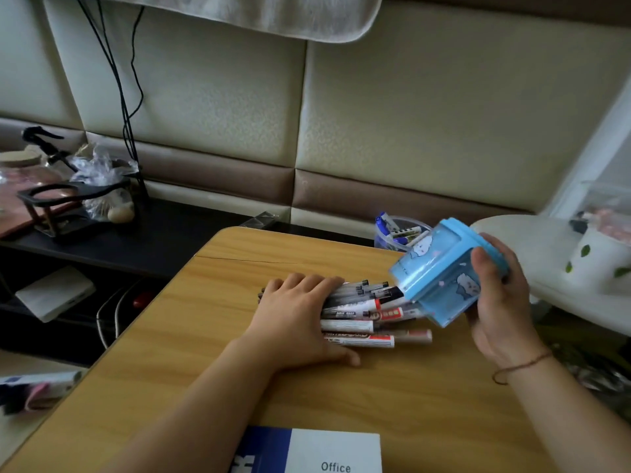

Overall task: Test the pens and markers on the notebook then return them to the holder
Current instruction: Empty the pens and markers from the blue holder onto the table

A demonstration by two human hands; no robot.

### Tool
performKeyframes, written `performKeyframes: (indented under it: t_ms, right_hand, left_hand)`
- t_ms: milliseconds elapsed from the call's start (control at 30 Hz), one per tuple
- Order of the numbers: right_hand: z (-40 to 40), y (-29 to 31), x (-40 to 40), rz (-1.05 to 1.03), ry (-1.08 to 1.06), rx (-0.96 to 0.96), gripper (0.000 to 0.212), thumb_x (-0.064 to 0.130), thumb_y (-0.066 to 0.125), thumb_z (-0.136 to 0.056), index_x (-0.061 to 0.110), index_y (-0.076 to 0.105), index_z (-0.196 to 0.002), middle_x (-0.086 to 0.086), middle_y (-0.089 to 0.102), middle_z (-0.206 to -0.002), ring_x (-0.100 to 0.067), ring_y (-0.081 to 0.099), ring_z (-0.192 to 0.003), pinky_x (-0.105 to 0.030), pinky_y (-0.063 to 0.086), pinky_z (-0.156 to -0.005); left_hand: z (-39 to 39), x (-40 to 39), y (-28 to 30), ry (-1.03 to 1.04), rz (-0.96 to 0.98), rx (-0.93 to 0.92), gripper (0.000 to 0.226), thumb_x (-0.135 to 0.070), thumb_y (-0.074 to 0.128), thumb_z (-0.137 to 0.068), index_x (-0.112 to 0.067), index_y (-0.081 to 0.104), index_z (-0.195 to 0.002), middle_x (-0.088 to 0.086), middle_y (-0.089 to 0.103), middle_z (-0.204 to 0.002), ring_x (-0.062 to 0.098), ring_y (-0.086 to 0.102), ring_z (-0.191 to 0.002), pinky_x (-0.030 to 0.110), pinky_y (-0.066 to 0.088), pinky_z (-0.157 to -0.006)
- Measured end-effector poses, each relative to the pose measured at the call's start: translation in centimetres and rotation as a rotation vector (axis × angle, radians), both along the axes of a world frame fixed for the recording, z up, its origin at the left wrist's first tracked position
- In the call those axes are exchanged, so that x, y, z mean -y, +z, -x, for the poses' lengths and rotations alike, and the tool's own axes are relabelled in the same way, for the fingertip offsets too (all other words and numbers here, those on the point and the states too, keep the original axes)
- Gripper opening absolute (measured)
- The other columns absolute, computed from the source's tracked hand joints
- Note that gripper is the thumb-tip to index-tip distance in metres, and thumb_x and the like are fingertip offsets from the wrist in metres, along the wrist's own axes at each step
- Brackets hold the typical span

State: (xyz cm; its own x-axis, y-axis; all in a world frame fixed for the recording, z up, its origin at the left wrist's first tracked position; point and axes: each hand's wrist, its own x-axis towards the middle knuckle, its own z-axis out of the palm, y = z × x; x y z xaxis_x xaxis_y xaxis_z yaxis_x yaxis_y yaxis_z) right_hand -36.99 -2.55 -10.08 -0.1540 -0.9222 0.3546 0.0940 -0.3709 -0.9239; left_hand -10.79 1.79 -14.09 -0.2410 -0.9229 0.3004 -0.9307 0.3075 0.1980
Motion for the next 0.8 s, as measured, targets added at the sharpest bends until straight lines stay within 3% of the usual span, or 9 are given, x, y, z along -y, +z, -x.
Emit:
performKeyframes:
  t_ms: [100,167,300,433,567,667,800]
  right_hand:
    - [1.4,-0.2,0.2,-0.051,-0.046,0.046,0.085,0.071,0.075,-0.056,0.024,0.055,-0.123,0.004,0.067,-0.107,-0.011,0.066,-0.093,-0.031,0.056,-0.070]
    - [2.4,-0.4,0.3,-0.081,-0.070,0.060,0.091,0.073,0.075,-0.054,0.021,0.056,-0.126,-0.002,0.067,-0.114,-0.015,0.066,-0.098,-0.034,0.055,-0.072]
    - [4.1,-1.0,0.6,-0.107,-0.066,0.098,0.086,0.070,0.071,-0.064,0.021,0.053,-0.132,-0.013,0.060,-0.129,-0.033,0.056,-0.119,-0.050,0.052,-0.088]
    - [4.6,-0.9,0.9,-0.125,-0.070,0.115,0.089,0.074,0.071,-0.059,0.022,0.056,-0.130,-0.011,0.062,-0.128,-0.032,0.057,-0.119,-0.054,0.048,-0.094]
    - [4.7,-0.9,1.0,-0.143,-0.063,0.128,0.089,0.074,0.071,-0.056,0.024,0.057,-0.128,-0.008,0.064,-0.126,-0.029,0.059,-0.117,-0.052,0.049,-0.094]
    - [4.9,-0.7,1.0,-0.158,-0.057,0.162,0.084,0.074,0.069,-0.058,0.026,0.059,-0.127,-0.006,0.065,-0.125,-0.028,0.060,-0.117,-0.051,0.050,-0.093]
    - [5.4,-0.5,0.9,-0.179,-0.009,0.205,0.074,0.069,0.064,-0.068,0.027,0.058,-0.128,-0.006,0.065,-0.126,-0.027,0.059,-0.118,-0.054,0.048,-0.095]
  left_hand:
    - [0.1,-0.1,0.3,-0.021,-0.034,0.036,0.113,-0.099,0.040,-0.048,-0.044,0.014,-0.143,-0.017,0.037,-0.145,0.013,0.031,-0.131,0.041,0.025,-0.110]
    - [0.2,-0.2,0.4,-0.037,-0.053,0.063,0.113,-0.100,0.038,-0.048,-0.045,0.014,-0.144,-0.017,0.036,-0.146,0.014,0.030,-0.132,0.043,0.024,-0.110]
    - [0.4,-0.4,1.3,-0.064,-0.073,0.050,0.108,-0.099,0.028,-0.056,-0.043,0.011,-0.147,-0.013,0.022,-0.155,0.017,0.019,-0.141,0.049,0.017,-0.115]
    - [1.5,1.3,3.7,-0.100,-0.181,0.053,0.100,-0.095,0.016,-0.063,-0.040,0.017,-0.148,-0.008,0.016,-0.158,0.017,0.009,-0.145,0.057,0.010,-0.115]
    - [3.6,6.2,5.3,-0.208,-0.344,-0.073,0.085,-0.088,0.013,-0.074,-0.044,0.026,-0.145,-0.011,0.015,-0.159,0.014,0.003,-0.147,0.058,-0.002,-0.115]
    - [4.4,8.2,4.8,-0.198,-0.453,0.028,0.084,-0.087,0.014,-0.074,-0.041,0.036,-0.140,-0.006,0.033,-0.152,0.022,0.020,-0.142,0.062,0.009,-0.112]
    - [4.5,7.9,3.3,-0.164,-0.359,0.197,0.078,-0.085,0.020,-0.076,-0.041,0.035,-0.140,-0.003,0.038,-0.143,0.023,0.026,-0.134,0.056,0.019,-0.111]
